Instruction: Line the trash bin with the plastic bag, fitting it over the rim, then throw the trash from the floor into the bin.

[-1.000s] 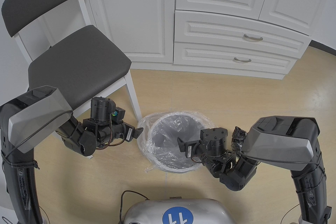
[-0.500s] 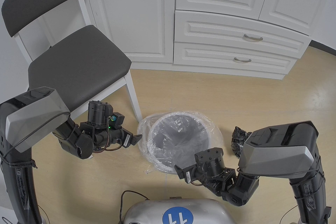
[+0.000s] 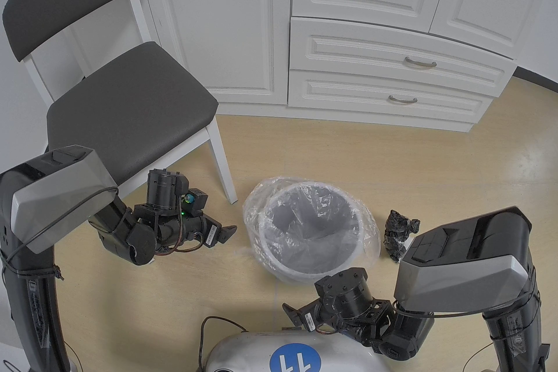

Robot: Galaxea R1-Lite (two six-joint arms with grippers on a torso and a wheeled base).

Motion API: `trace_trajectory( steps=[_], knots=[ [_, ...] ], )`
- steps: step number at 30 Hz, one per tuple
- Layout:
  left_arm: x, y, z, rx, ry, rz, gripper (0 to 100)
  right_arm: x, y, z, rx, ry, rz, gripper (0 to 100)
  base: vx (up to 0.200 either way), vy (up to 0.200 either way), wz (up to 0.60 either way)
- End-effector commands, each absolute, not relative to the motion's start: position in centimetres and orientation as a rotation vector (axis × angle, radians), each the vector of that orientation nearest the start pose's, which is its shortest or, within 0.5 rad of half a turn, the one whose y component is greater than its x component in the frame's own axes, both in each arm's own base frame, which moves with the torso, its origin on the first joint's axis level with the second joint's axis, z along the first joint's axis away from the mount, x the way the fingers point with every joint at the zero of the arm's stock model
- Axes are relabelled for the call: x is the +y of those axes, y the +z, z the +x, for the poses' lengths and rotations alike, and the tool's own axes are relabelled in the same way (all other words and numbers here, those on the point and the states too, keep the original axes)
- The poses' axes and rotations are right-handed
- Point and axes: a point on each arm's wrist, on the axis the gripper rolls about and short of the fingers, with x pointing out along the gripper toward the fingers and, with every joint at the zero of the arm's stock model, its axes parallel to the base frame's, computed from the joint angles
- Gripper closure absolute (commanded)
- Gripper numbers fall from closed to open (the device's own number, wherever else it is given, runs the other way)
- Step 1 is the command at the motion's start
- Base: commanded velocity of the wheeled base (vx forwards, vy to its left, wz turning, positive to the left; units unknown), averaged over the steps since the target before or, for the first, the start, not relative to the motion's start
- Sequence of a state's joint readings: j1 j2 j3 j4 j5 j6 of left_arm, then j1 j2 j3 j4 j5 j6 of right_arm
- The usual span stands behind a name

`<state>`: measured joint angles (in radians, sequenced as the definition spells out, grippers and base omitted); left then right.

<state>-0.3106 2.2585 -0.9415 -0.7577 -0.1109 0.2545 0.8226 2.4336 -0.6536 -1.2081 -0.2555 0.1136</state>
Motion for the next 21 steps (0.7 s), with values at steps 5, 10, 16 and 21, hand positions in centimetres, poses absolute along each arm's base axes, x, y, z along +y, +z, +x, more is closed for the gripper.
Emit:
trace_trajectory(
  steps=[5, 10, 16, 21],
  knots=[
    [-12.9, -0.4, 38.9, 0.539, -0.482, 0.296, 0, 25.3, -1.2, 25.0, 0.432, 0.507, -0.123, 0, 0.000, 0.000, 0.00],
    [-12.4, 1.0, 38.9, 0.510, -0.471, 0.289, 0, 25.4, -1.1, 25.2, 0.426, 0.508, -0.118, 0, 0.000, 0.000, 0.00],
    [-12.4, 3.1, 38.7, 0.437, -0.473, 0.273, 0, 24.8, 0.0, 26.4, 0.362, 0.463, -0.083, 0, 0.000, 0.000, 0.00],
    [-13.6, 4.2, 38.6, 0.347, -0.480, 0.202, 0, 23.8, 1.2, 27.9, 0.317, 0.401, -0.060, 0, 0.000, 0.000, 0.00]
  ],
)
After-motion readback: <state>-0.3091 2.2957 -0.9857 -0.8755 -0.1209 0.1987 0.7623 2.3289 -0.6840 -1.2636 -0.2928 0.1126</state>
